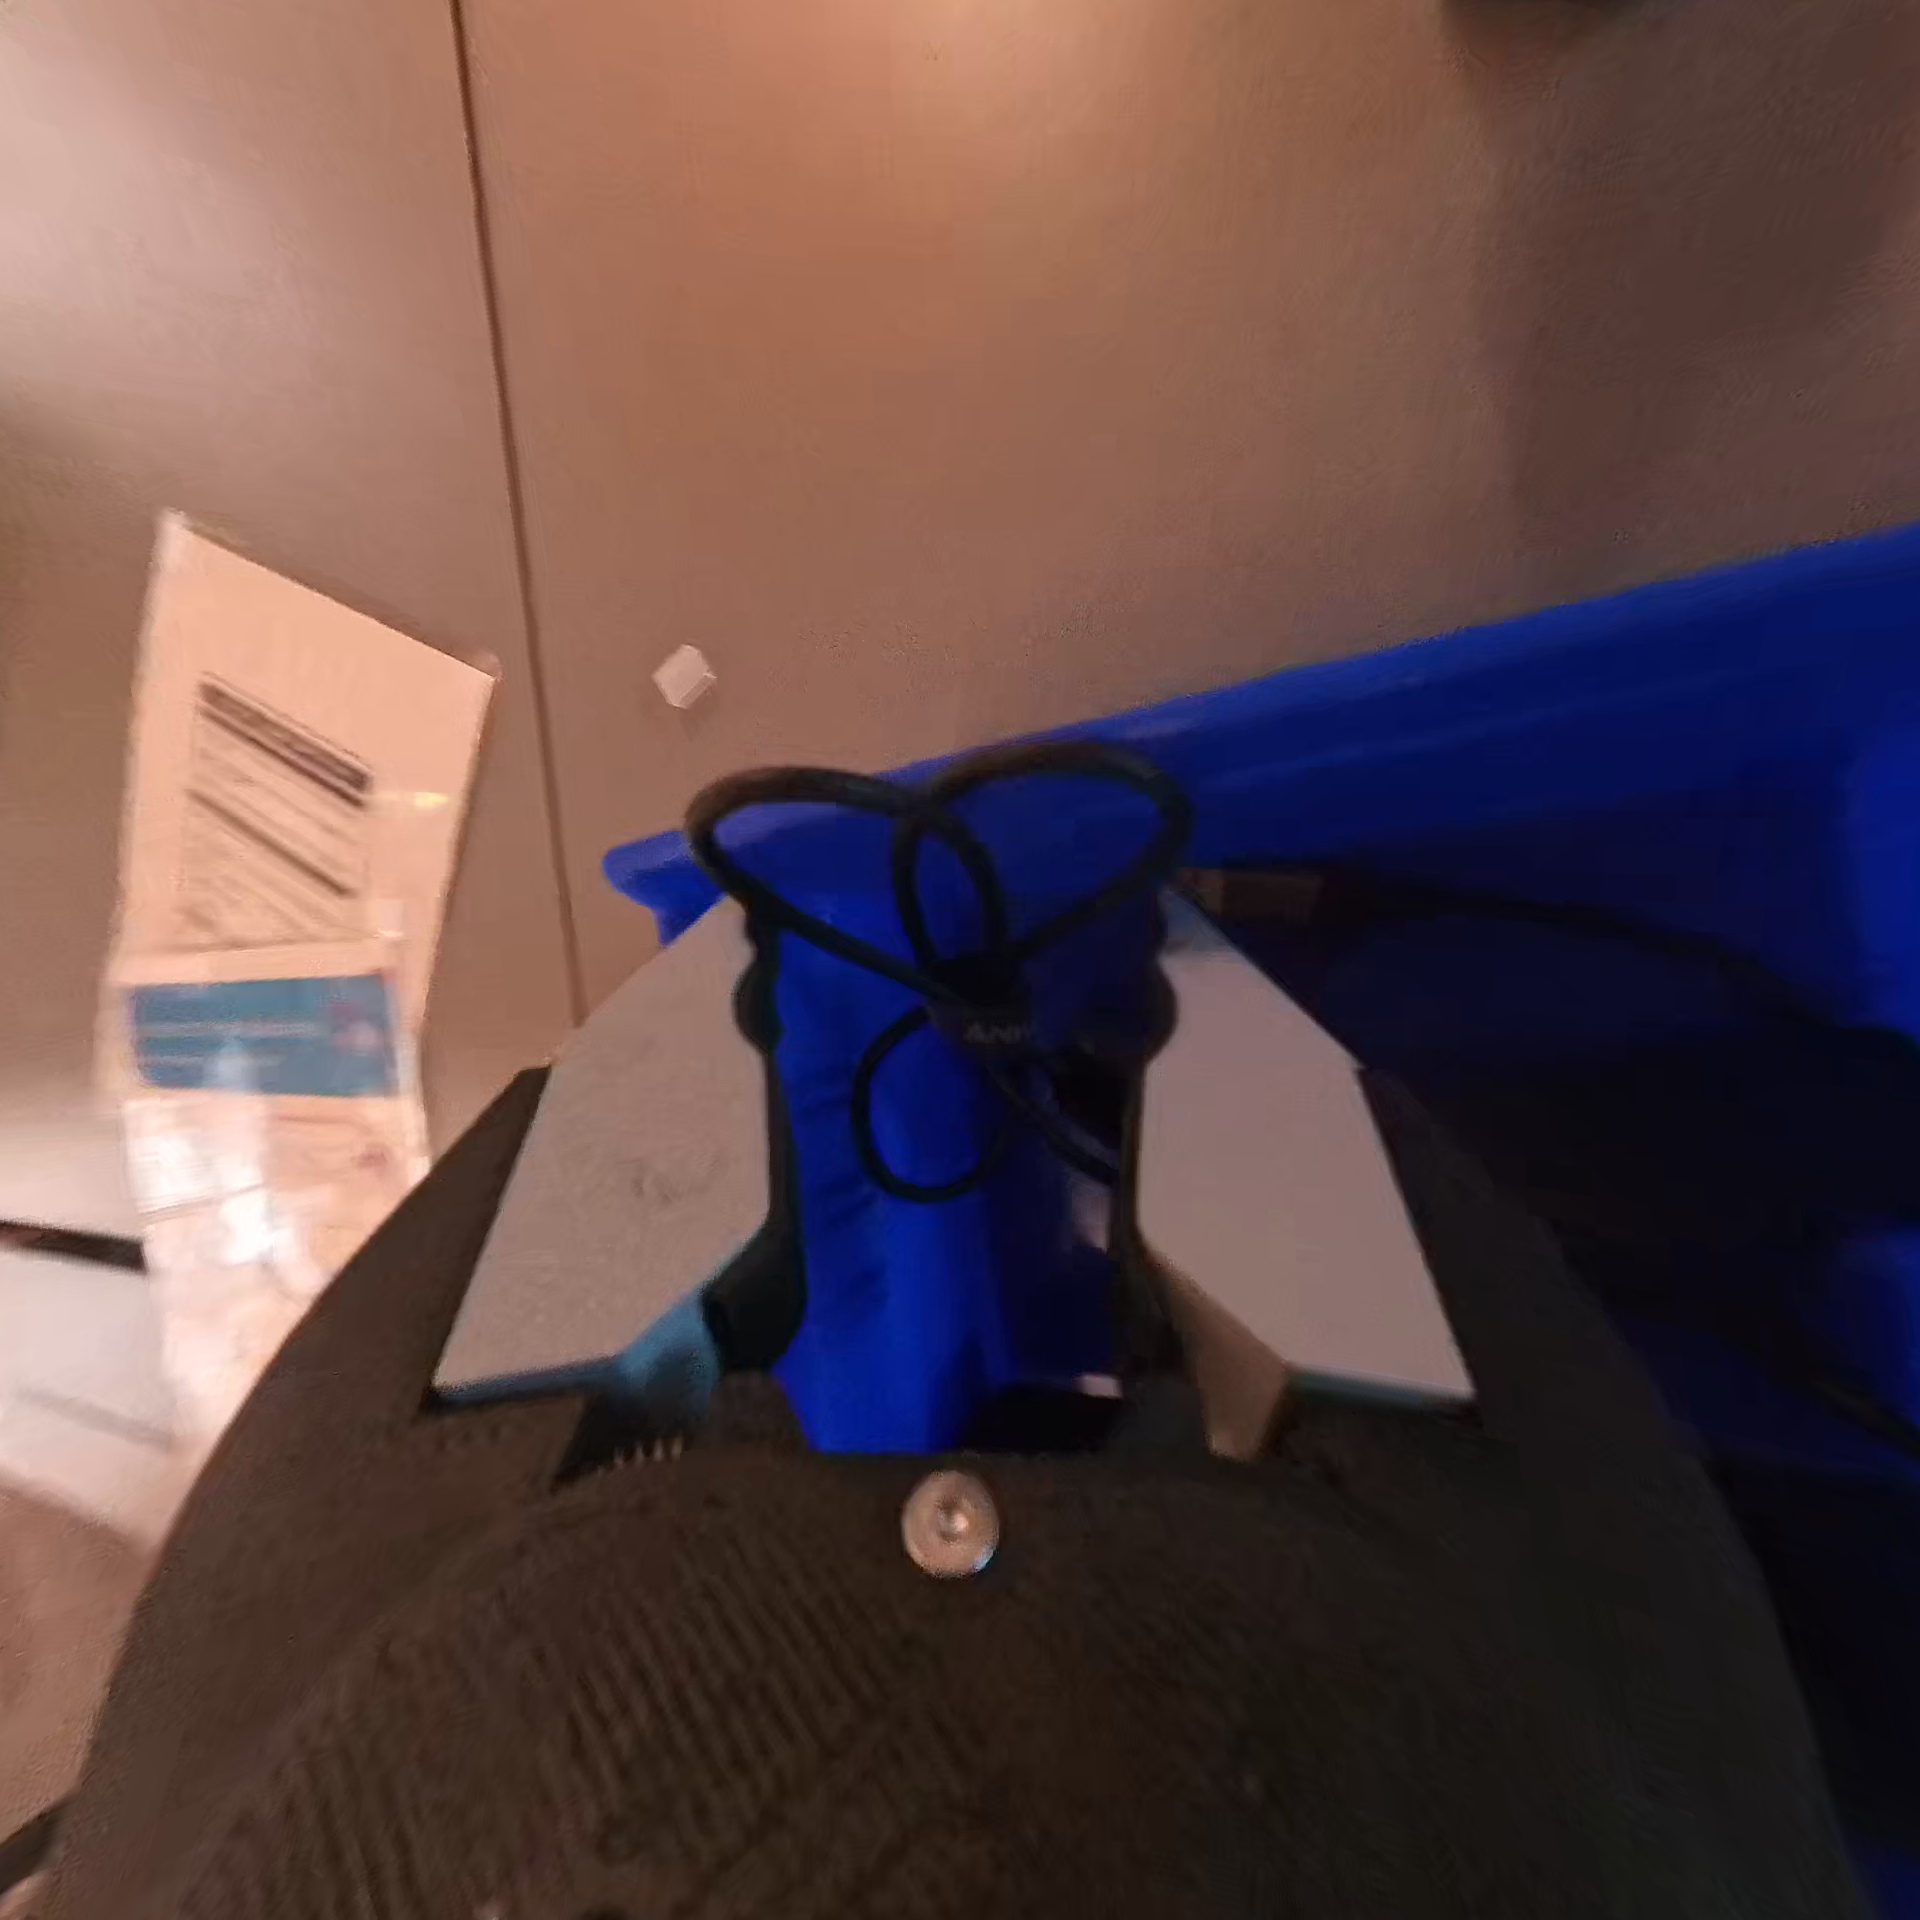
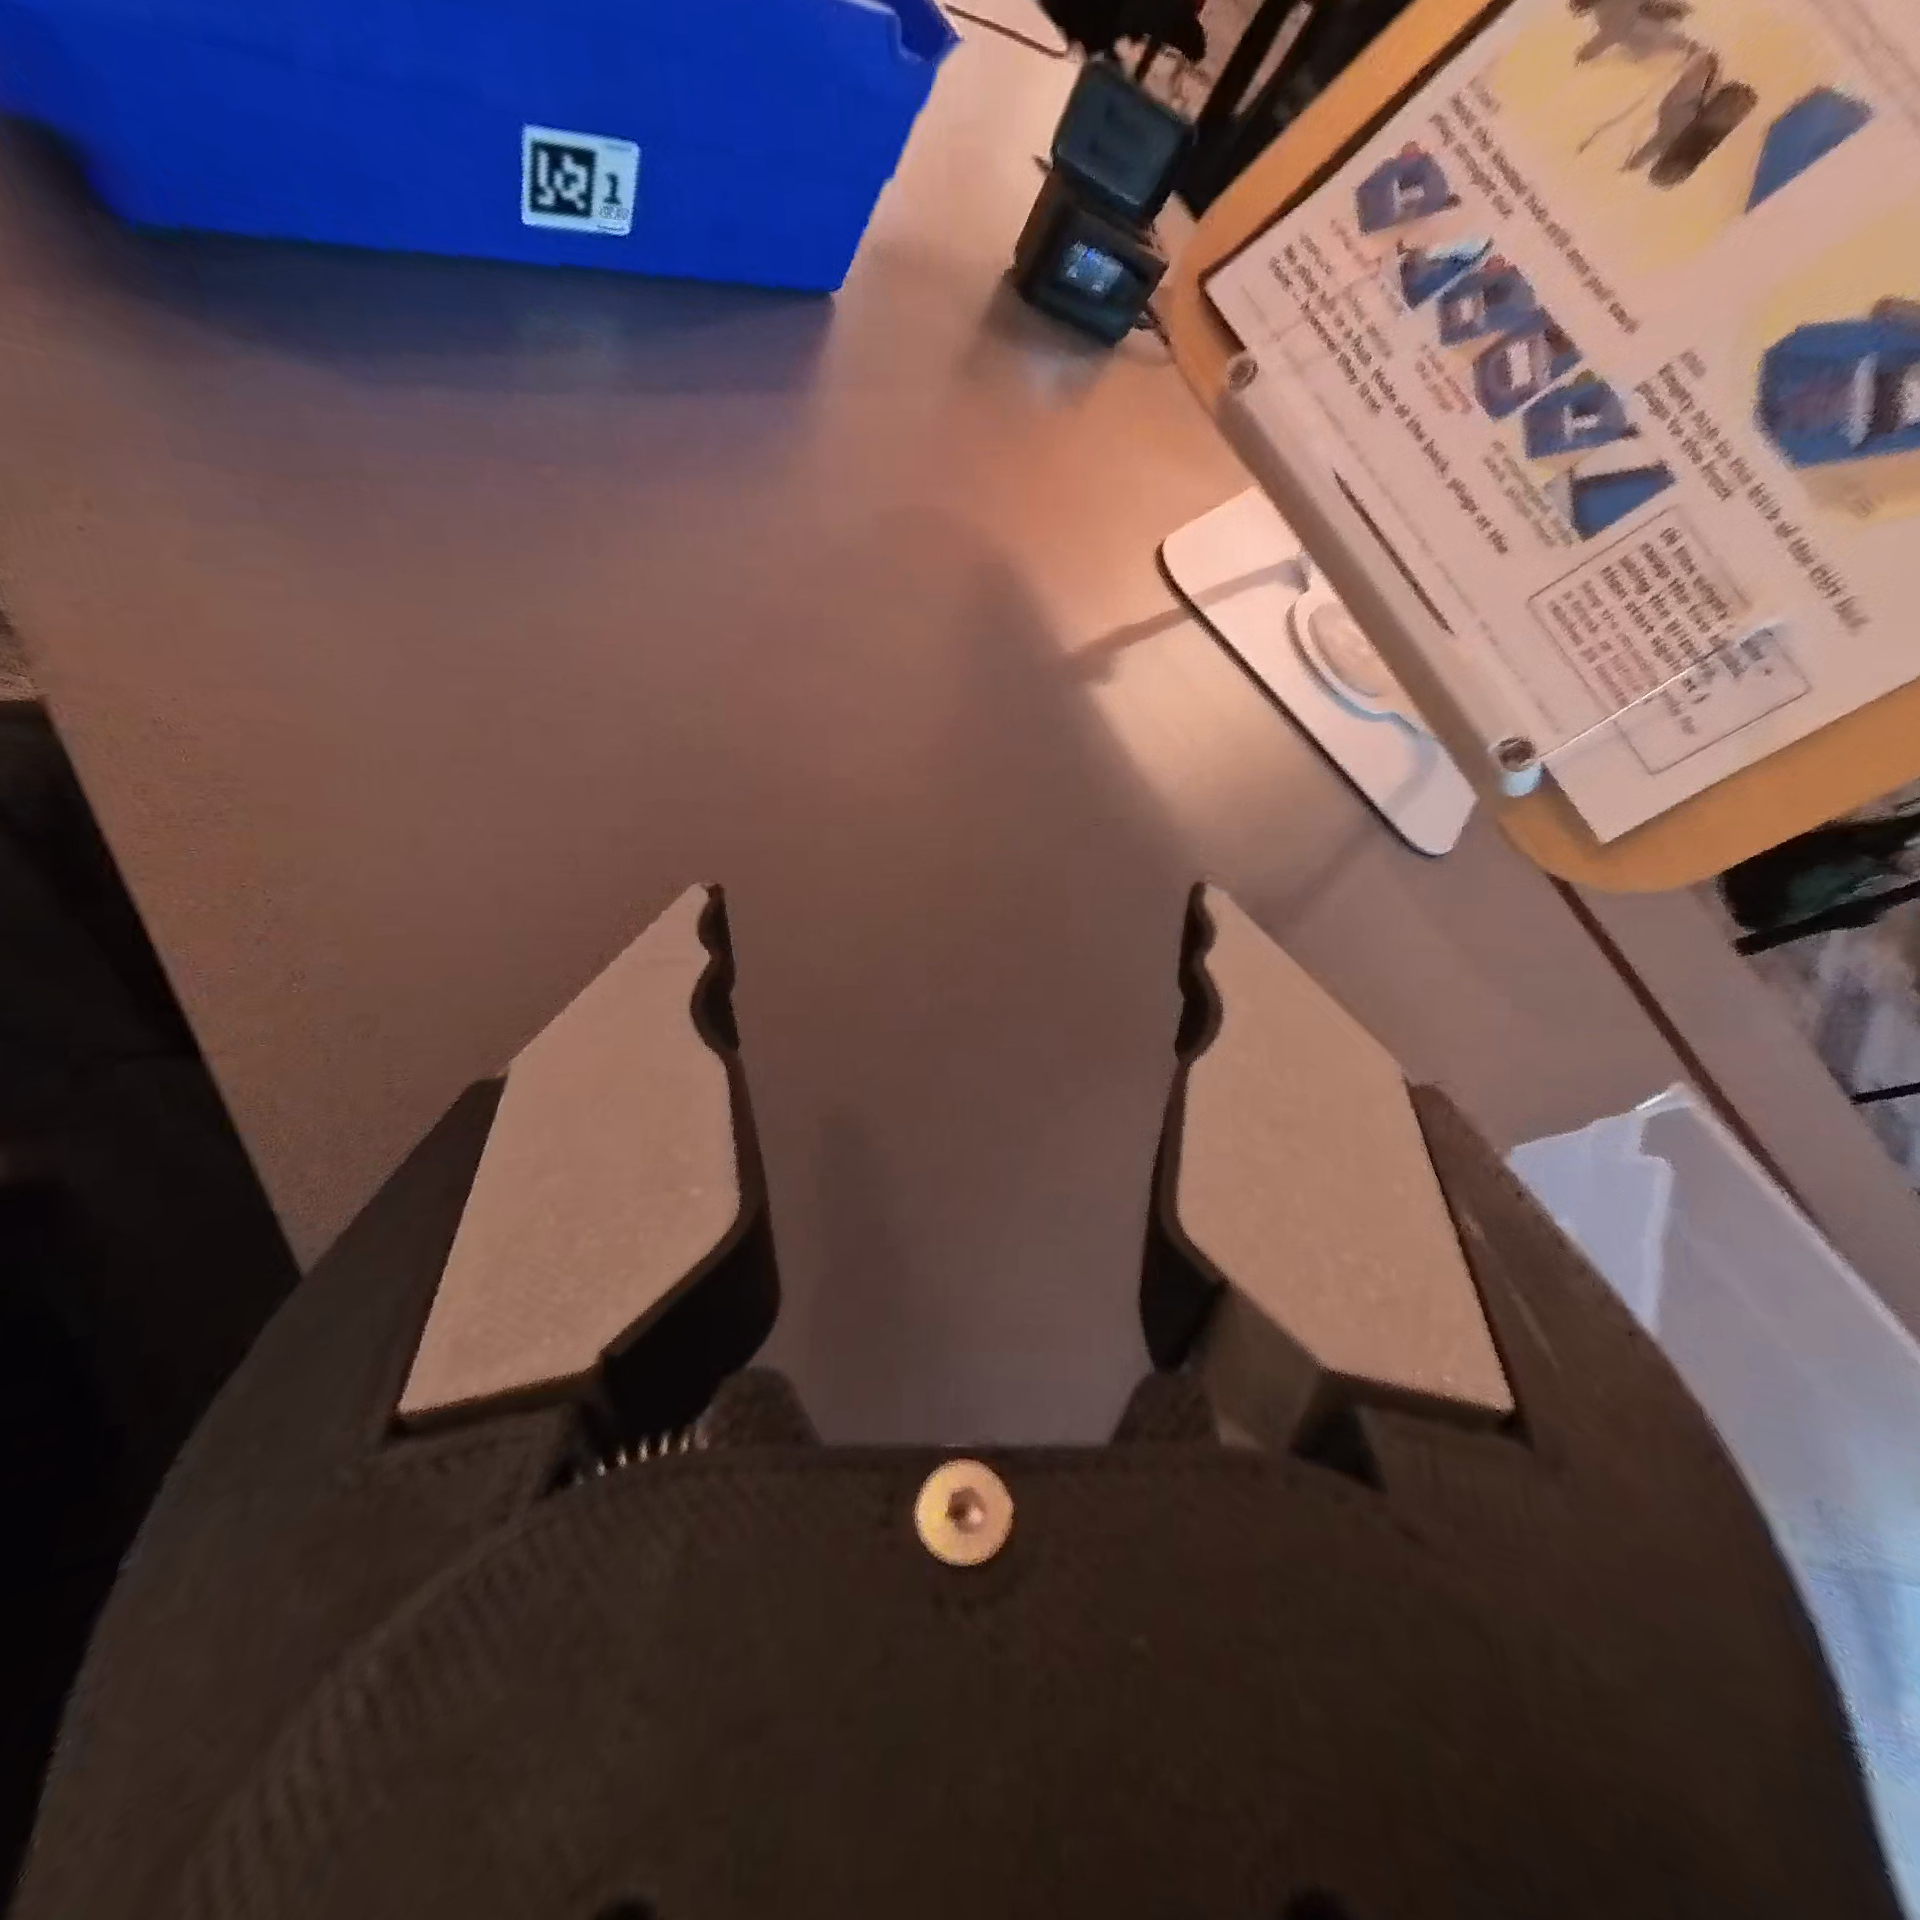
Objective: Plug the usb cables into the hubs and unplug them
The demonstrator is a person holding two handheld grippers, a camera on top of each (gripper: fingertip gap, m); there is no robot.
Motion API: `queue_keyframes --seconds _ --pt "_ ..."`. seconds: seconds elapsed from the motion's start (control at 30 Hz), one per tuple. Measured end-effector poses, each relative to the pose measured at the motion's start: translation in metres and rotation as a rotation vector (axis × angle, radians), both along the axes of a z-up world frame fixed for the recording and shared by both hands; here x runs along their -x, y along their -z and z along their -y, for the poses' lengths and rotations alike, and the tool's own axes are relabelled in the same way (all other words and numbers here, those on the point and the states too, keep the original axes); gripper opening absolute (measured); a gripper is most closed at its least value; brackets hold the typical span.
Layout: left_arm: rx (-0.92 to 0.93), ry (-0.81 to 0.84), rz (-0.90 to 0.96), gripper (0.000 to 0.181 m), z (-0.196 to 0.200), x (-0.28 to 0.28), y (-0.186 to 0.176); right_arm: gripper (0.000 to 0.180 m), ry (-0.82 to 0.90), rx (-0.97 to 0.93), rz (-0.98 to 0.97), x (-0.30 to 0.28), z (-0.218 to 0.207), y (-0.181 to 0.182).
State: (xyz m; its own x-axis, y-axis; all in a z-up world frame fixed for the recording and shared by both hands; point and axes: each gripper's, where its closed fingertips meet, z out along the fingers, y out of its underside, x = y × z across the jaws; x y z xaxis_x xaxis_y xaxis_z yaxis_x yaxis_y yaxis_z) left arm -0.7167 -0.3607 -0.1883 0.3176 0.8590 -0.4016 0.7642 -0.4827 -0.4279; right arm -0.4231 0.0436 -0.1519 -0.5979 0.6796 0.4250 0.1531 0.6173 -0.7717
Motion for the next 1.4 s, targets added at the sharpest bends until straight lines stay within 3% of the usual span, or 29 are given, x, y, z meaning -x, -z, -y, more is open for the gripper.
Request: queue_keyframes --seconds 0.03,0.07,0.2,0.5,0.67,0.87,1.1,1.13,1.17,1.2,1.3,1.4 --pt "0.074 0.033 0.001 0.06 0.002 0.003 -0.001 0.085 0.0 0.019 0.025 0.003 -0.002 0.005" --pt "0.124 0.079 -0.01 0.041 0.0 0.005 -0.004 0.085 0.003 0.03 0.039 0.006 -0.003 0.008" --pt "0.123 0.182 -0.157 0.028 -0.019 0.0 -0.05 0.083 0.013 -0.023 0.015 0.011 -0.013 0.019" --pt "-0.006 0.329 -0.652 0.024 -0.075 -0.065 -0.251 0.08 -0.074 0.105 0.059 0.006 0.019 0.023" --pt "-0.061 0.508 -0.705 0.024 -0.142 -0.132 -0.316 0.088 -0.124 0.171 0.062 0.0 0.042 0.005" --pt "-0.126 0.832 -0.631 0.025 -0.231 -0.22 -0.314 0.092 -0.21 0.189 0.039 -0.014 0.065 -0.038" --pt "-0.237 1.098 -0.594 0.026 -0.303 -0.299 -0.305 0.093 -0.353 0.293 0.035 -0.028 0.108 -0.094" --pt "-0.241 1.121 -0.602 0.026 -0.31 -0.307 -0.308 0.087 -0.356 0.289 0.039 -0.027 0.111 -0.094" --pt "-0.25 1.141 -0.61 0.027 -0.315 -0.314 -0.31 0.067 -0.361 0.276 0.04 -0.027 0.111 -0.093" --pt "-0.268 1.155 -0.616 0.027 -0.32 -0.319 -0.311 0.026 -0.37 0.265 0.034 -0.027 0.11 -0.091" --pt "-0.302 1.144 -0.63 0.029 -0.322 -0.32 -0.305 0.016 -0.402 0.304 0.058 -0.026 0.105 -0.086" --pt "-0.293 0.921 -0.649 0.031 -0.288 -0.283 -0.288 0.006 -0.457 0.387 0.207 -0.03 0.097 -0.08"
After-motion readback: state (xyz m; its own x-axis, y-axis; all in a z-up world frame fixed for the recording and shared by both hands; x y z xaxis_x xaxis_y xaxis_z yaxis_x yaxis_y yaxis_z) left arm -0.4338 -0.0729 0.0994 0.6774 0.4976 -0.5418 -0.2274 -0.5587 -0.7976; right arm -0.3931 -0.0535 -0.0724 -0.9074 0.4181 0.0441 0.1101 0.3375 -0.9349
